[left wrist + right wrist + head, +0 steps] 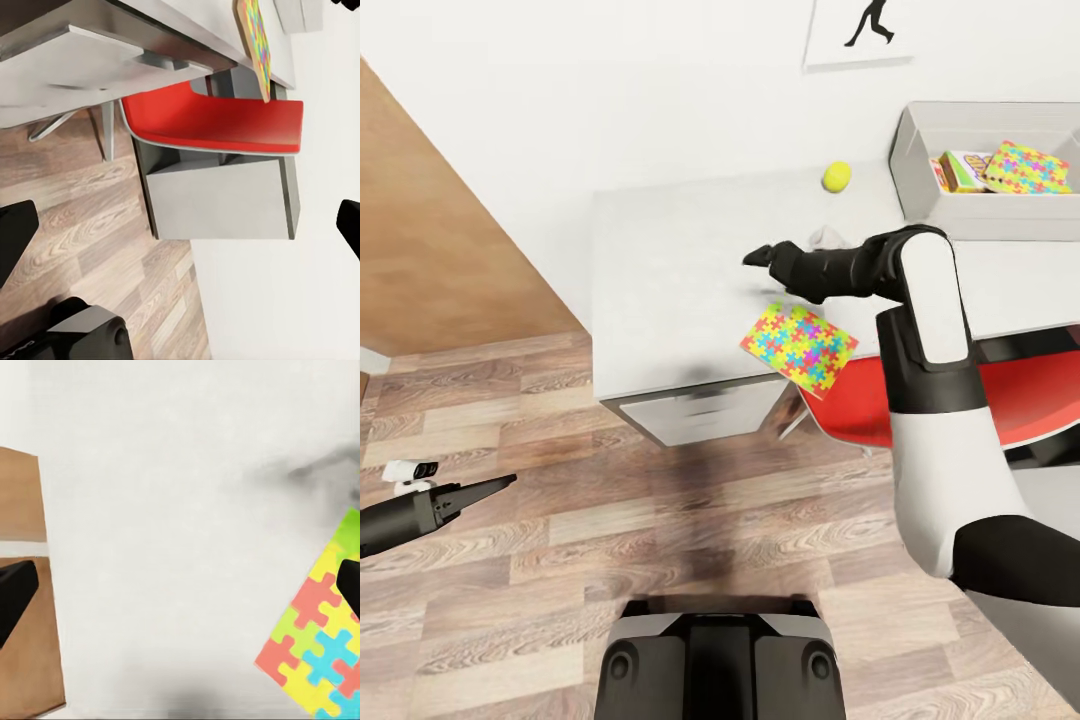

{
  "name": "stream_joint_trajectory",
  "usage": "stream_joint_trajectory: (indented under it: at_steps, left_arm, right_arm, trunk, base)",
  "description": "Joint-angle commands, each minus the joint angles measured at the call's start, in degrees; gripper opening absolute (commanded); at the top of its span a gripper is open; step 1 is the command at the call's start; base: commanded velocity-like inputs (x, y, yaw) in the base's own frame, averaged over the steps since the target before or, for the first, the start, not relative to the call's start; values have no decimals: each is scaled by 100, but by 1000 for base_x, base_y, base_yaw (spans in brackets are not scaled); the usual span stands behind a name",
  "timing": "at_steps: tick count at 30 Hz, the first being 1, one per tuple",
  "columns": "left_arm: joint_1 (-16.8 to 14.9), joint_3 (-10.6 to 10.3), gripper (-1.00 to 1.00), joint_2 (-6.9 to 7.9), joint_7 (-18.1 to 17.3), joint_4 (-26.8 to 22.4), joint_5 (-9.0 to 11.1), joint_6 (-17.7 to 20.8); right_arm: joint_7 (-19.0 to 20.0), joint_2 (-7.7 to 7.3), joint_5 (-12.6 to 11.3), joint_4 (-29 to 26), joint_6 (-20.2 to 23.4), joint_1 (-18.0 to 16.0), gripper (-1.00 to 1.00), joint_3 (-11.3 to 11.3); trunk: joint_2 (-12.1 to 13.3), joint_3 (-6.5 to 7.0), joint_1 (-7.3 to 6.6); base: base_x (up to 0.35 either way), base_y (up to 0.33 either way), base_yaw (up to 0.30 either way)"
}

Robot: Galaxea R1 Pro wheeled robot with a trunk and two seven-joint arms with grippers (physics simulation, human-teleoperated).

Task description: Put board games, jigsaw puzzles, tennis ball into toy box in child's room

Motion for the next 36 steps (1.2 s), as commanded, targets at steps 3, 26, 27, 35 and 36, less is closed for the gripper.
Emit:
stream_joint_trajectory:
  at_steps: [3, 26, 27, 35, 36]
  left_arm:
    - [-2, -6, 100, 3, -15, 1, 9, 61]
    - [-2, 14, 100, 1, -14, 1, 17, 58]
    - [-2, 14, 100, 2, -15, 1, 18, 58]
    - [-2, 25, 100, 9, -20, 1, 20, 55]
    - [-2, 32, 100, 10, -21, 1, 23, 55]
  right_arm:
    - [-53, -49, -457, -27, 14, 303, 100, 5]
    - [899, -14, -705, -1120, 14, 1568, 100, 846]
    - [902, -6, -705, -1121, 14, 1571, 100, 909]
    - [1058, 52, -800, -1123, 14, 1972, 100, 1432]
    - [1081, 56, -810, -1123, 14, 2092, 100, 1458]
  trunk:
    - [-10, -7, 3]
    - [-10, -7, 3]
    - [-10, -7, 3]
    - [-10, -7, 3]
    - [-10, -7, 3]
  base:
    - [-85, 0, 0]
    - [-28, 0, 0]
    - [-22, 0, 0]
    - [-5, 0, 0]
    - [0, 0, 0]
